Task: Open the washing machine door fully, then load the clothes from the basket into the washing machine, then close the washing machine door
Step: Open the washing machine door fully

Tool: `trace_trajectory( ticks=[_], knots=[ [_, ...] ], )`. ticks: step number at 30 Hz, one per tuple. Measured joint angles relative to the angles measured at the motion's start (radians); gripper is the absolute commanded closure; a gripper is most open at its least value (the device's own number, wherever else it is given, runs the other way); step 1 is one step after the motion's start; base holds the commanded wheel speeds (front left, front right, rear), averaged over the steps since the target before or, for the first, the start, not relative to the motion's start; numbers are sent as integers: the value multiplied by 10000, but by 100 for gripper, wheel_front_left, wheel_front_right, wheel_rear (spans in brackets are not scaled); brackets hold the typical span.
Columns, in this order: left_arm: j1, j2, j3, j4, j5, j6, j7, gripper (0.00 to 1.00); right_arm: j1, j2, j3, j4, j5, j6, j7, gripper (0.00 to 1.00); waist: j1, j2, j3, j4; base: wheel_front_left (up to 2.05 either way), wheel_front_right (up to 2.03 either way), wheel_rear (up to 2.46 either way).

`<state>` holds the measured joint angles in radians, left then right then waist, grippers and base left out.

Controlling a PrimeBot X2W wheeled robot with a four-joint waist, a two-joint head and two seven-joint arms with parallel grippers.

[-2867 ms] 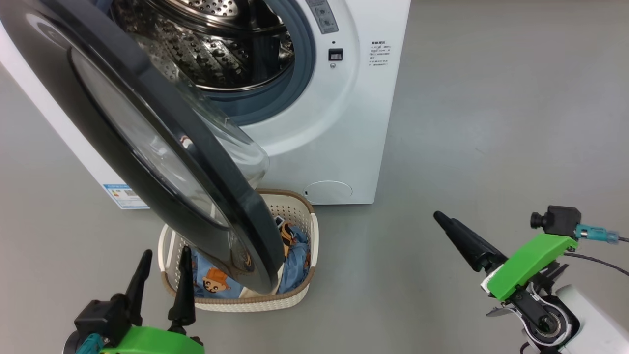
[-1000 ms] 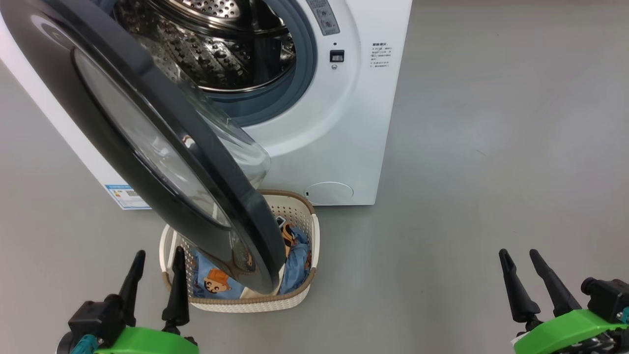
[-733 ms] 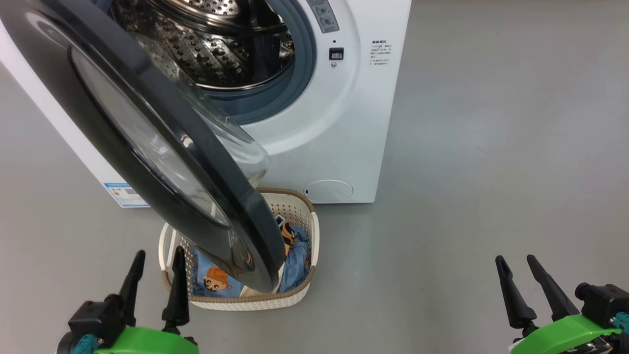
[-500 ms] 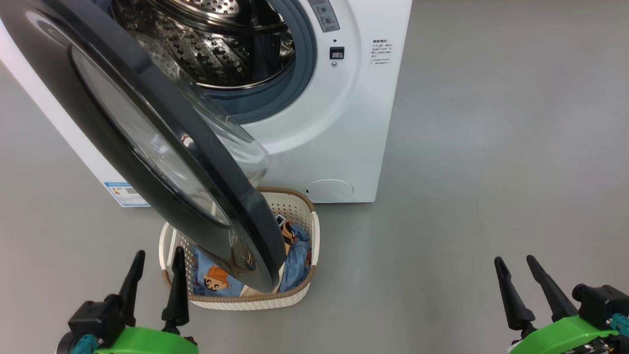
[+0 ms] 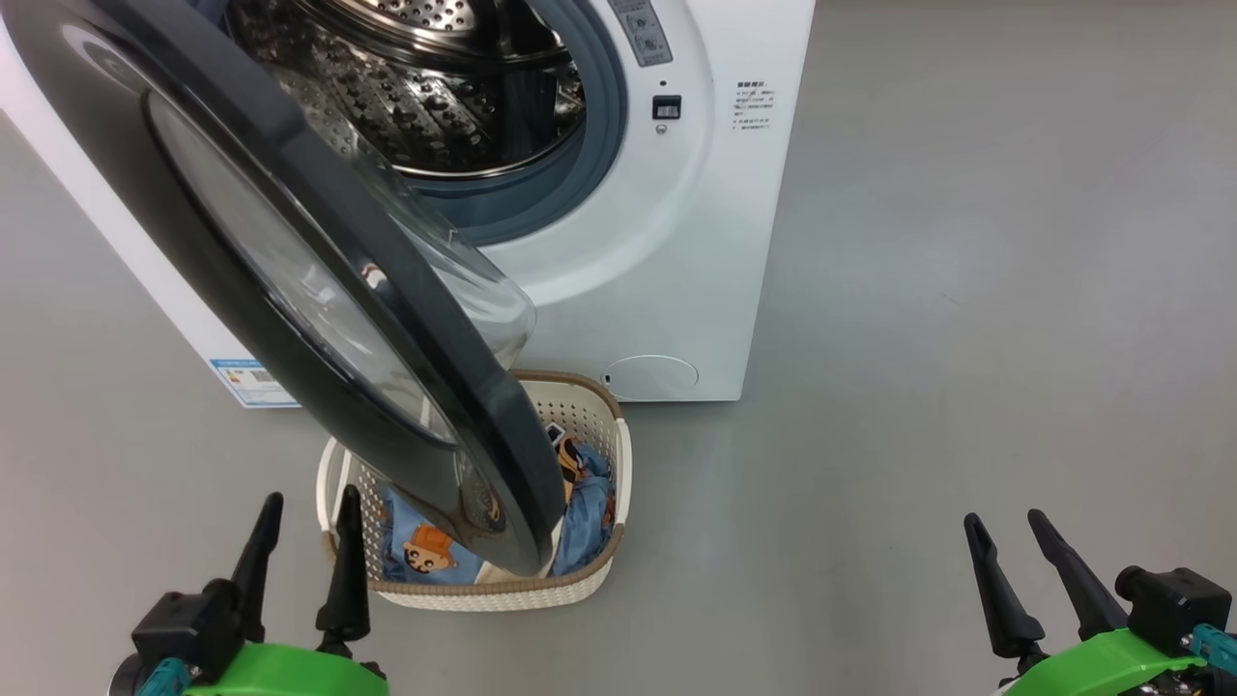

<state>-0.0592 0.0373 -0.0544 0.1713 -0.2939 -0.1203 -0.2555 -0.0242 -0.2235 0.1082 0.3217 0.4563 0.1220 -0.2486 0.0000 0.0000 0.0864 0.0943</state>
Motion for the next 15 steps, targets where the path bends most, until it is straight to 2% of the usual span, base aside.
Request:
trace_trajectory(
  ticks=[3, 4, 5, 6, 7, 15],
  knots=[
    [0, 0, 17, 12, -6, 12, 0, 0, 0, 0, 0, -10, -79, 0, 0, 0, 0, 0, -15, 27, 0, 0, 0],
    [0, 0, 27, 15, -27, 13, 0, 13, 0, 2, 0, -13, -84, 0, 0, 0, 0, 0, -22, 35, 0, 0, 0],
    [-1, 0, 38, 15, -94, 13, 0, 54, 1, 2, 0, -15, -84, 0, 0, 0, 0, 0, -34, 41, 0, 0, 0],
    [-1, 0, 44, 15, -192, 13, 0, 73, 4, 4, 0, -17, -84, 0, 0, 0, 0, 0, -50, 47, 0, 0, 0],
    [-1, 0, 44, 15, -192, 13, 0, 100, 4, 4, 0, -17, -84, 0, 0, 0, 0, 0, -50, 47, 0, 0, 0],
    [-22, 0, 201, -596, -713, 15, 0, 100, 183, 8, 2, -61, -161, 0, 0, 0, 0, 0, -153, 137, 0, 0, 0]
  ],
)
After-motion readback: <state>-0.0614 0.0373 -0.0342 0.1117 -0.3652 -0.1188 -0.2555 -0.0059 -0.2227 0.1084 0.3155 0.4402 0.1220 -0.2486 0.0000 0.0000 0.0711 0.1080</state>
